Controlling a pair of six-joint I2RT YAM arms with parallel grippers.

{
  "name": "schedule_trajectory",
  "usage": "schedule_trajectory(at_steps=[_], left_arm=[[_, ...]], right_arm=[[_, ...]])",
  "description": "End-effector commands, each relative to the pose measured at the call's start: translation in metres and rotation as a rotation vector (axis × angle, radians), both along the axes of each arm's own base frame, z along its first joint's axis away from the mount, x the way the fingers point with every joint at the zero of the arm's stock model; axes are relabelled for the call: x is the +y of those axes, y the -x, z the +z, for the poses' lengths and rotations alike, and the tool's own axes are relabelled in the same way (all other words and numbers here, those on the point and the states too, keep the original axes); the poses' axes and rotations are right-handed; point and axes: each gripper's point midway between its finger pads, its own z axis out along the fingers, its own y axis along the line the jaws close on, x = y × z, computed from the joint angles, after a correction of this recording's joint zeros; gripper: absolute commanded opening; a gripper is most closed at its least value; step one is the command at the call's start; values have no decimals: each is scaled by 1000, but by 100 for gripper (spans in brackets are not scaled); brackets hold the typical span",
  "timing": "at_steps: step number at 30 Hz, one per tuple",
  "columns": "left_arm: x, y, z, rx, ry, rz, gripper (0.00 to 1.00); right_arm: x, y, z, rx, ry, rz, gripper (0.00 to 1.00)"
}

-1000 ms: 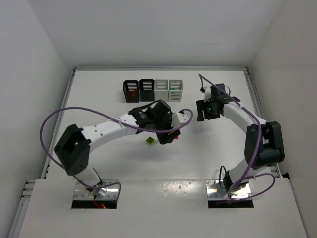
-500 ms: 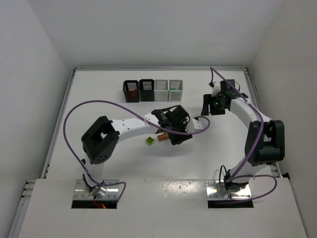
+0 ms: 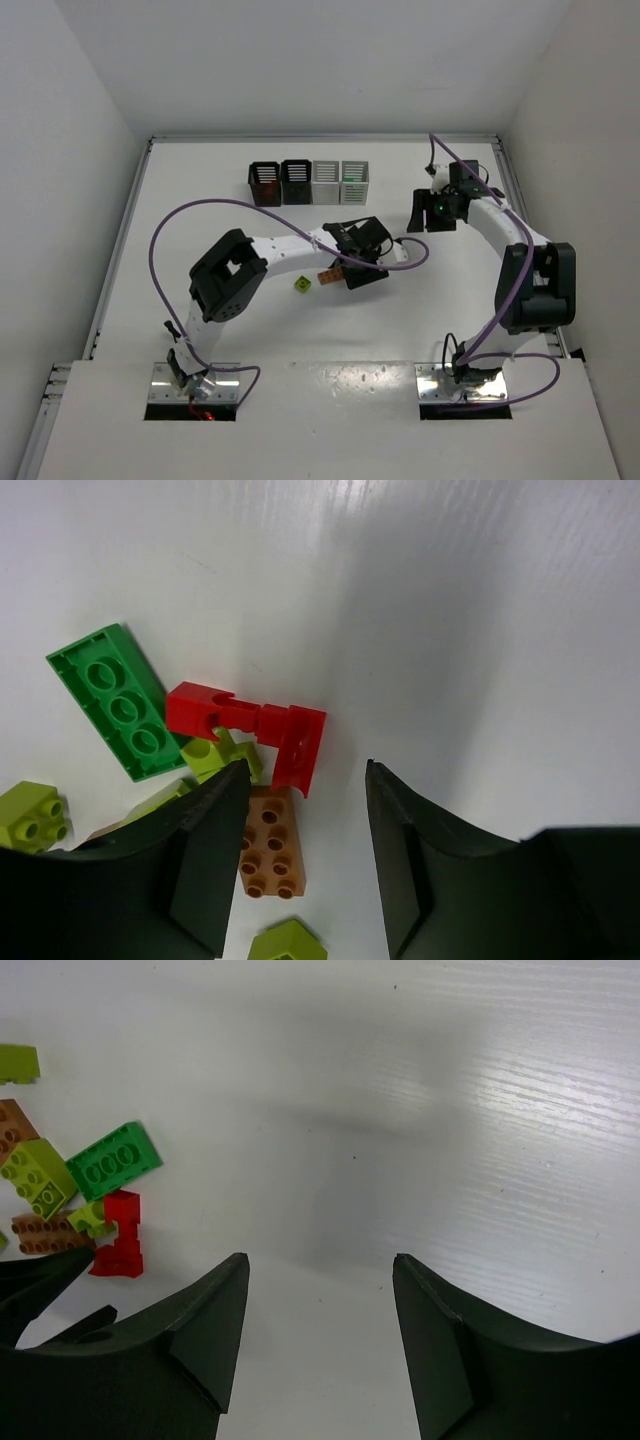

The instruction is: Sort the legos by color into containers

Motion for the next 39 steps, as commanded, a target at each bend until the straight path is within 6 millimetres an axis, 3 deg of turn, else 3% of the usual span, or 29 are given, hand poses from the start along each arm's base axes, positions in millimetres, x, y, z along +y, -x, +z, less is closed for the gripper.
schedule_trajectory(at_steps=[1, 17, 24, 34, 39], left_arm=[[-6, -8, 7, -40, -5, -2, 56], [12, -10, -14, -4, -50, 12, 56], [16, -4, -23, 21, -66, 6, 51], [20, -2, -41, 41, -101, -2, 32], [16, -1, -27, 33, -61, -10, 24]], right_arm=[[3, -8, 14, -44, -31, 1, 60], [1, -11, 14, -44, -38, -3, 60], [1, -11, 11, -34, -38, -3, 60], [1, -13, 14, -44, -38, -3, 60], [3, -13, 15, -44, -46, 2, 60]])
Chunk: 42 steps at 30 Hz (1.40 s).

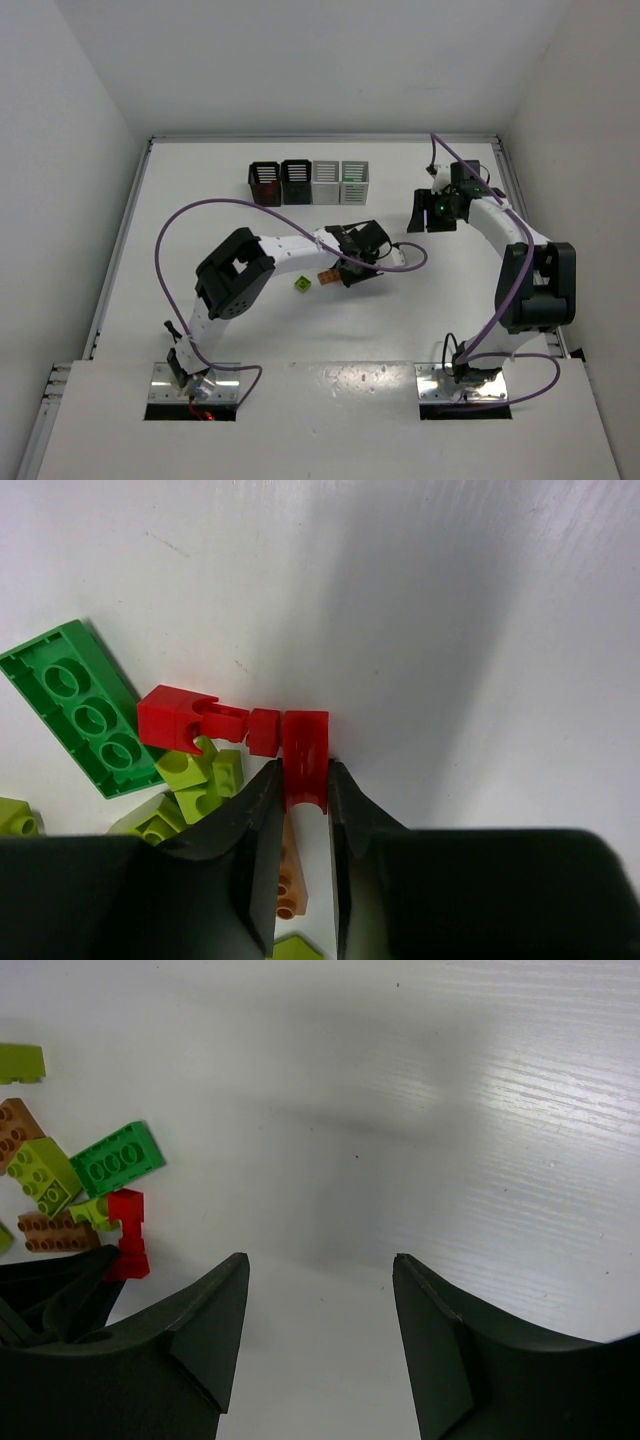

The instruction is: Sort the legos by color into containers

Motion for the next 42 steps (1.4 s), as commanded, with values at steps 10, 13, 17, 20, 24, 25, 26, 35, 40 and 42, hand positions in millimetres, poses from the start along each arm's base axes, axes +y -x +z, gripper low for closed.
schedule_trajectory(at_steps=[10, 13, 17, 20, 24, 25, 26, 35, 40, 42], left_arm=[[3, 16, 77, -24, 185, 25, 6], [8, 12, 106, -40, 250, 43, 4], [31, -3, 158, -63, 369, 136, 0], [55, -22, 177, -63, 424, 234, 0], [89, -45, 193, -72, 479, 331, 0], [96, -49, 200, -82, 493, 357, 0], [108, -55, 202, -84, 504, 383, 0], [147, -64, 210, -58, 554, 438, 0], [164, -71, 210, -70, 558, 471, 0], [170, -74, 211, -68, 565, 484, 0]], right_arm=[[18, -6, 11, -22, -62, 64, 58], [27, -1, 12, 0, -106, 98, 58], [46, 4, 10, 23, -142, 152, 60], [66, 10, 7, 38, -151, 208, 60], [90, 15, 1, 39, -124, 282, 60], [92, 16, 0, 35, -109, 297, 60], [102, 12, 1, 23, -102, 338, 60], [109, -12, 1, -128, 83, 726, 67], [105, 5, 3, -240, 128, 1131, 67], [113, 10, 0, -295, 117, 1258, 67]])
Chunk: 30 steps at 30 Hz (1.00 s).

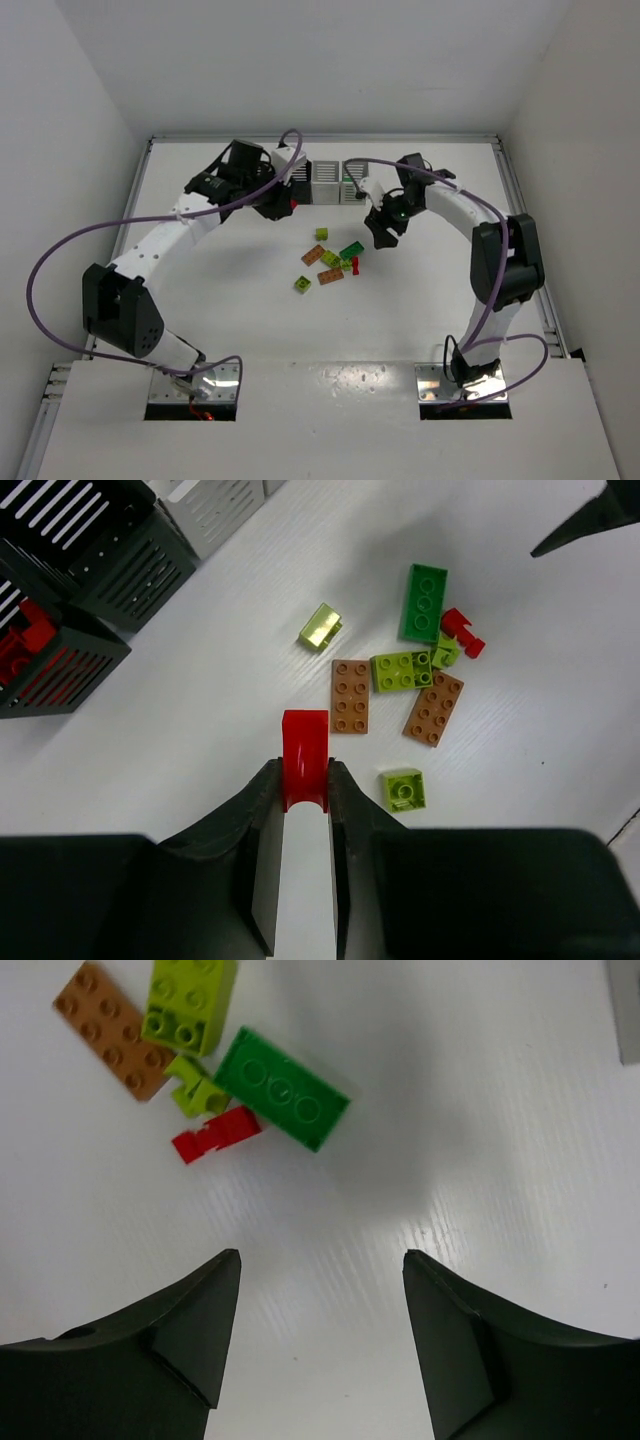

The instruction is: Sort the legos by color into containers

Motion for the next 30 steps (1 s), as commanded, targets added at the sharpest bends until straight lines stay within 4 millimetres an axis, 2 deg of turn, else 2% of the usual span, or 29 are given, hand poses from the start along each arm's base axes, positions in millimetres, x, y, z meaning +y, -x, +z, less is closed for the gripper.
schedule_trajectory(at_steps=[1, 2, 8, 12, 15, 30], left_arm=[[10, -1, 18, -18, 66, 10, 0], [9, 0, 18, -16, 72, 3, 0], [31, -13, 21, -14, 99, 62, 0], [40, -17, 22, -13, 105, 84, 0], [51, -18, 22, -8, 115, 113, 0], [68, -17, 22, -7, 126, 148, 0]], right_arm=[[12, 4, 6, -101, -41, 335, 67], [14, 6, 1, -81, -53, 337, 67], [17, 1, -20, -91, -37, 480, 68], [29, -4, -23, -169, -24, 564, 69], [34, -9, -34, -168, -14, 598, 69], [63, -21, -57, -182, 2, 678, 76]])
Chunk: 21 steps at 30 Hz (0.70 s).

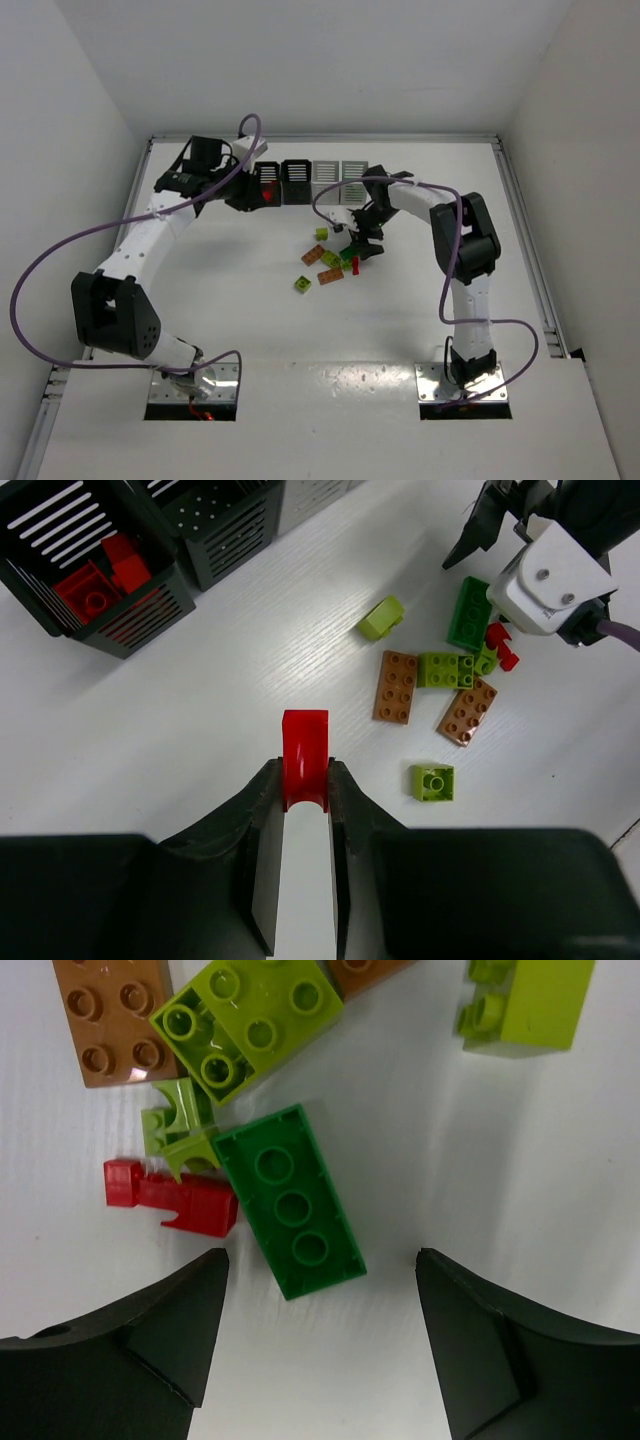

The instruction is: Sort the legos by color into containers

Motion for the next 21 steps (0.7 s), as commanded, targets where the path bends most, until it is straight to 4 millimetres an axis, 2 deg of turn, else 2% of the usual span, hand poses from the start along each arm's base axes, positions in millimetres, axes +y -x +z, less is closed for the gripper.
schedule_trajectory(at_steps=[1, 5, 7, 8, 9, 10, 13, 15, 17, 19, 21], left_arm=[[4, 3, 18, -49, 29, 5, 0], [8, 3, 14, -40, 27, 14, 0], [8, 2, 10, -29, 25, 14, 0], [11, -1, 14, -38, 26, 23, 0], [11, -2, 9, -26, 24, 24, 0], [10, -4, 13, -35, 26, 24, 0], [10, -8, 7, -23, 24, 24, 0], [10, -8, 7, -23, 24, 24, 0], [9, -12, 6, -32, 25, 24, 0], [10, -15, 6, -43, 20, 32, 0], [12, -18, 8, -56, 15, 40, 0]], right_arm=[[22, -11, 9, -55, -52, 58, 76], [29, -5, 3, -35, -45, 79, 76], [31, -2, -2, -29, -34, 88, 72], [29, -3, -3, -34, -21, 87, 69], [27, -4, -3, -39, -10, 86, 64], [26, -1, -6, -30, -6, 86, 51], [19, 7, -13, -26, 37, 92, 34], [16, 8, -4, -37, 47, 70, 29], [12, 16, -5, -15, 54, 51, 22], [3, 17, 3, -8, 55, 12, 19], [-2, 29, 8, 26, 65, -29, 16]])
